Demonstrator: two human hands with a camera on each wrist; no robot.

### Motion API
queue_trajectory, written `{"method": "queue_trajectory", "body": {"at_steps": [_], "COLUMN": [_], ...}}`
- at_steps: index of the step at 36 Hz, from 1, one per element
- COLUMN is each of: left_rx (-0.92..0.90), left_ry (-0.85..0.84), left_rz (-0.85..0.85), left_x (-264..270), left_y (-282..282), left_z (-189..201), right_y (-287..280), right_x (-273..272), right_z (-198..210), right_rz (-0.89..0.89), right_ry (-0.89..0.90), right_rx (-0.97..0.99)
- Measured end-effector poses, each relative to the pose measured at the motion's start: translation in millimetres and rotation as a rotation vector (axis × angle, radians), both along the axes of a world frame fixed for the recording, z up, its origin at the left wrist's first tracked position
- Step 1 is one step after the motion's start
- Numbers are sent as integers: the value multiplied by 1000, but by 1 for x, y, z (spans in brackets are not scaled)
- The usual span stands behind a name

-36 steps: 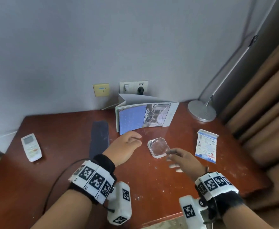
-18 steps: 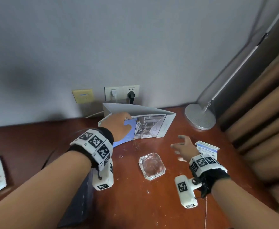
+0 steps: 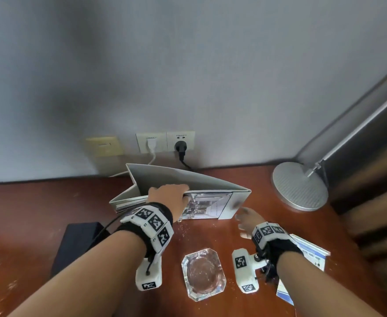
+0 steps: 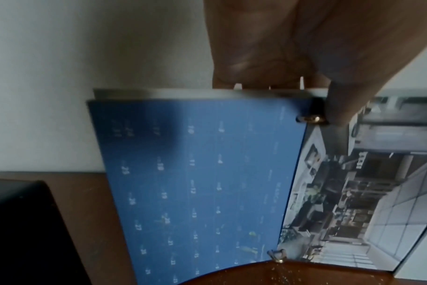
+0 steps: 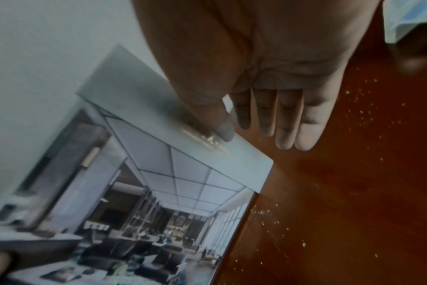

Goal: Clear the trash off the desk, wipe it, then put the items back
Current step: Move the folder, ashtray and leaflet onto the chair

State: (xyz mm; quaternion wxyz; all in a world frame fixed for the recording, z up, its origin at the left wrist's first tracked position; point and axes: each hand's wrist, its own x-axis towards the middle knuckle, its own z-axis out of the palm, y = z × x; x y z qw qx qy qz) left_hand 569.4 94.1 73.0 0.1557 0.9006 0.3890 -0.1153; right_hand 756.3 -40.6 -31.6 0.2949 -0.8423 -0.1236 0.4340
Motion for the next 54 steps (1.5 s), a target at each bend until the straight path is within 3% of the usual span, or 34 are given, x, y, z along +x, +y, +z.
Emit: {"method": "queue_trajectory", "body": {"at_steps": [4,8,10,16,20,26,37,45,54], "left_rx": [43,27,36,-30,-81,-312,-635,-803,-761], "left_ry": [-30,-39,-64,-237,-406,-692,-1115,-1273,-1272], "left_rz": [-3,-5,-8,54,70,96,248,346,299], "left_x": [6,5,2,-19,-36,-61,-126,-167,-210], "left_y": [3,7,8,14,15,16,-6,-39,-96], "left_z": [-3,-4,-3,8,25,52,93,93,109], "right_y": [6,11,13,16,14,8,-2,-32,-83], "right_x": [-6,-12,-11,-13,-19,-46,-112,-164,-204], "right_z": [-14,-16,-16,-3,22,65,159,215,249], "right_rz": [17,-4,-55,-179,-234,-128,-80,-176,-71], "right_ry": [100,49,109,238,224,271,111,25,-107], "right_rx": [10,5,22,99,195,386,729,1008,1054]}}
